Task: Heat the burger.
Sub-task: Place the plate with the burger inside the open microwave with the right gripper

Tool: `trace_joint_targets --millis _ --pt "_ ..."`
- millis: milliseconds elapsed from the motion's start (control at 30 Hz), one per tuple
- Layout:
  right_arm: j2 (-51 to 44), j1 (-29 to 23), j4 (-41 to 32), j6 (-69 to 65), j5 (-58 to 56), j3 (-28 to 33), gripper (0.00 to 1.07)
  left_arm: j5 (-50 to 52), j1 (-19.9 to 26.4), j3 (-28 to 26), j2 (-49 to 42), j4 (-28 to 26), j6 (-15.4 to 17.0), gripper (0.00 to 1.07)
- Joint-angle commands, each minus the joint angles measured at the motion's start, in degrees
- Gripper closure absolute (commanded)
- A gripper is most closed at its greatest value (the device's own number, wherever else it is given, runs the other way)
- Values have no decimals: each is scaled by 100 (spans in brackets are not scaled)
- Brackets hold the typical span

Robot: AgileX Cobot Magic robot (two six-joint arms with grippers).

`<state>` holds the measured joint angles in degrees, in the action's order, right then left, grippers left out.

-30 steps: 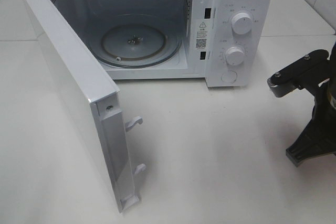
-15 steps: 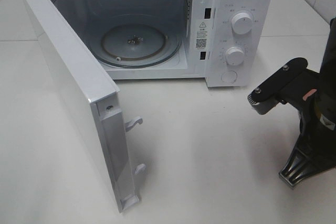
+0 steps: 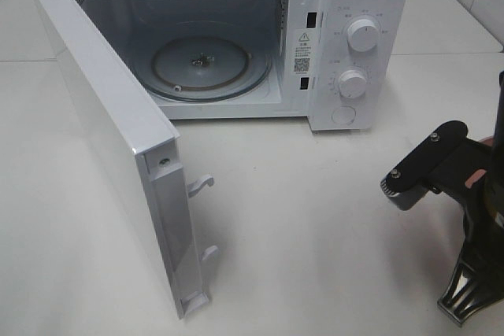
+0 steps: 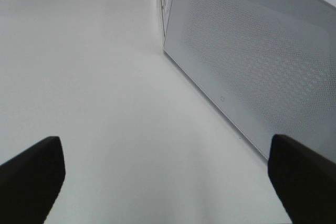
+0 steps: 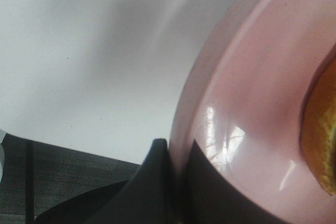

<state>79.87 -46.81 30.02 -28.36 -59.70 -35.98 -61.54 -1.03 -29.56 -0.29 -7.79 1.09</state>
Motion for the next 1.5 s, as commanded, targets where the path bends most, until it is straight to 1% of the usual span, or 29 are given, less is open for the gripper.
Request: trace_joint_targets --millis 33,200,333,633,767,900,967,1133,1333,1400,1433,1500 --pt "-46 -6 344 46 -206 11 107 57 0 0 -97 -17 29 9" --pt "-46 -6 521 178 -92 11 107 57 0 0 -97 -17 29 9" --pt "-46 -6 773 596 92 11 107 57 0 0 -97 -17 29 9" --pt "-46 -6 785 1438 739 11 107 57 0 0 -97 -17 29 9" --pt "-46 -6 963 1822 985 11 107 57 0 0 -97 -17 29 9" --pt "-46 -6 1129 1851 1049 11 107 57 0 0 -97 -17 29 9" --pt "-46 -6 1243 1856 1278 11 107 57 0 0 -97 -17 29 9" --pt "-46 -6 1220 1994 1490 11 107 57 0 0 -97 -17 29 9" --pt "-46 -17 1215 2000 1467 11 107 57 0 0 -97 -17 29 9" --pt "-46 -286 1220 2000 1404 17 107 57 0 0 -97 -17 29 9" --pt "-46 -286 1220 2000 1404 17 107 57 0 0 -97 -17 29 9" --pt "-46 -447 1243 2000 1404 17 107 57 0 0 -97 -17 29 9"
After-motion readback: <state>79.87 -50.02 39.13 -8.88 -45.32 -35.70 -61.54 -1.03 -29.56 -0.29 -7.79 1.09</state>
